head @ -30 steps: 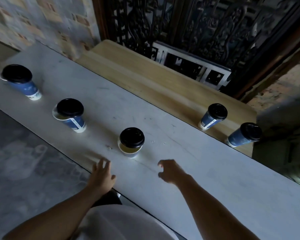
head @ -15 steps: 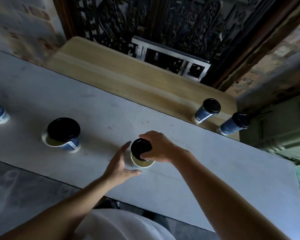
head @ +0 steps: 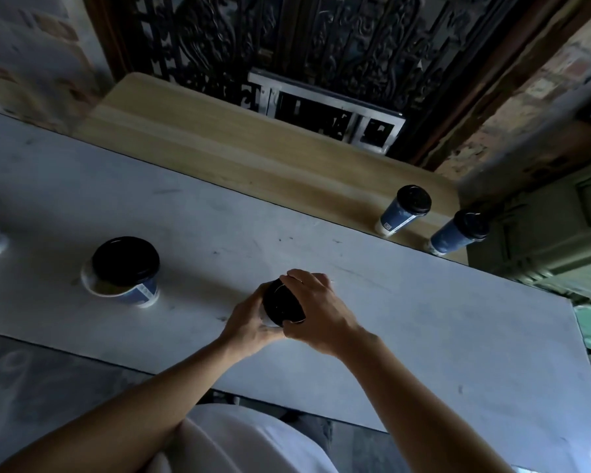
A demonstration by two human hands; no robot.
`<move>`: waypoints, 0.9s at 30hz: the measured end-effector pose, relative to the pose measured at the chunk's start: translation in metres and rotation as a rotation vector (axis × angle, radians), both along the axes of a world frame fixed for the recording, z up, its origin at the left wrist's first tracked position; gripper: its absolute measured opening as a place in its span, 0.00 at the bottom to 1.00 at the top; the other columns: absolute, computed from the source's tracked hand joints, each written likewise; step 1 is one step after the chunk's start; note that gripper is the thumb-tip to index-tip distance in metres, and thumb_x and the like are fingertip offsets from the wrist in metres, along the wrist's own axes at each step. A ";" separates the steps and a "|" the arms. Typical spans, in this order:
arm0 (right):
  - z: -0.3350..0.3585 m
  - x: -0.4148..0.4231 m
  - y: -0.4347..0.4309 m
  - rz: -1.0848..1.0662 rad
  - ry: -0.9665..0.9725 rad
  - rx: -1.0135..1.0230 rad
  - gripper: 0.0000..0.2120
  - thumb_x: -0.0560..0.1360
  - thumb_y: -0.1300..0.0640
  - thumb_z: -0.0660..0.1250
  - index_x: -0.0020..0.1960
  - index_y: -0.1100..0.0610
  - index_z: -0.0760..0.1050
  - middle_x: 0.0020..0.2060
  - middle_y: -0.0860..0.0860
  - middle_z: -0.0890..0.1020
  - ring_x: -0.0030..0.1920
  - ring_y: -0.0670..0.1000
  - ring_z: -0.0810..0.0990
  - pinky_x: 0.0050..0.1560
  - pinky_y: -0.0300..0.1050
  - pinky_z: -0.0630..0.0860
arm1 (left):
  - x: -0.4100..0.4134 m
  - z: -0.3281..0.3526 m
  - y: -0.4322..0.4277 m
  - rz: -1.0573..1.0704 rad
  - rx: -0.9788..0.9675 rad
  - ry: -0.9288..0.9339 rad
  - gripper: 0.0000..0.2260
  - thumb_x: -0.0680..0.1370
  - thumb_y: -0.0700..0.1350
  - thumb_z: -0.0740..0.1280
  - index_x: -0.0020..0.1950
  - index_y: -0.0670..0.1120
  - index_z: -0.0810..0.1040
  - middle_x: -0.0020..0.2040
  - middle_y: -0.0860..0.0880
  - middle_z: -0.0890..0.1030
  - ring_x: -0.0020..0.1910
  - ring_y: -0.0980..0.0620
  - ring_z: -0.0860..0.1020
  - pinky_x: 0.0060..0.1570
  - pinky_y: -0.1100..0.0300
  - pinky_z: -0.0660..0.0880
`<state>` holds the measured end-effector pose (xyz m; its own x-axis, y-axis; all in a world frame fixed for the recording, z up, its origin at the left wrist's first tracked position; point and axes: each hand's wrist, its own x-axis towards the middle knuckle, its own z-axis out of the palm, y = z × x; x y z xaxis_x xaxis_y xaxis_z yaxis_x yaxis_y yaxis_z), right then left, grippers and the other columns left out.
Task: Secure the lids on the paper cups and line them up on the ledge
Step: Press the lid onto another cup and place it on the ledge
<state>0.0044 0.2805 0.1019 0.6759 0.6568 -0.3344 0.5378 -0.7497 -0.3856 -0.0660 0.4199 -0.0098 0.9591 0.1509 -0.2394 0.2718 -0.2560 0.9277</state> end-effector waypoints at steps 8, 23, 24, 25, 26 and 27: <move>-0.007 0.001 -0.018 -0.267 0.121 0.252 0.43 0.67 0.46 0.72 0.78 0.43 0.57 0.77 0.45 0.61 0.74 0.50 0.58 0.71 0.51 0.63 | -0.010 0.012 0.017 -0.137 -0.129 0.084 0.37 0.68 0.42 0.74 0.74 0.59 0.64 0.67 0.60 0.73 0.65 0.64 0.72 0.54 0.73 0.73; -0.053 -0.033 -0.011 -1.118 0.630 0.912 0.11 0.82 0.52 0.62 0.51 0.52 0.83 0.47 0.53 0.85 0.49 0.50 0.82 0.42 0.46 0.79 | 0.009 0.040 -0.006 0.303 -0.295 0.203 0.17 0.85 0.49 0.54 0.58 0.43 0.80 0.52 0.47 0.83 0.51 0.53 0.82 0.48 0.53 0.83; -0.055 -0.034 -0.012 -1.117 0.619 0.903 0.11 0.82 0.51 0.61 0.52 0.51 0.83 0.48 0.53 0.85 0.50 0.50 0.82 0.42 0.46 0.80 | 0.010 0.038 -0.005 0.295 -0.284 0.193 0.17 0.85 0.49 0.54 0.58 0.42 0.80 0.53 0.45 0.83 0.52 0.51 0.82 0.48 0.52 0.83; -0.056 -0.034 -0.011 -1.114 0.606 0.893 0.12 0.82 0.50 0.60 0.52 0.51 0.82 0.48 0.53 0.85 0.51 0.50 0.82 0.42 0.46 0.81 | 0.009 0.036 -0.004 0.290 -0.275 0.181 0.17 0.85 0.49 0.54 0.58 0.41 0.79 0.54 0.43 0.82 0.53 0.49 0.82 0.47 0.52 0.83; -0.058 -0.035 -0.011 -1.108 0.589 0.884 0.12 0.82 0.50 0.60 0.53 0.50 0.81 0.48 0.52 0.84 0.52 0.51 0.82 0.42 0.47 0.82 | 0.009 0.034 -0.003 0.287 -0.276 0.166 0.17 0.86 0.48 0.54 0.57 0.41 0.79 0.54 0.41 0.82 0.54 0.46 0.81 0.46 0.54 0.83; -0.060 -0.035 -0.010 -1.104 0.568 0.874 0.12 0.82 0.50 0.59 0.53 0.50 0.80 0.48 0.52 0.84 0.52 0.51 0.82 0.42 0.49 0.83 | 0.009 0.034 -0.004 0.283 -0.284 0.145 0.16 0.86 0.48 0.54 0.57 0.42 0.79 0.53 0.42 0.82 0.54 0.45 0.81 0.45 0.56 0.83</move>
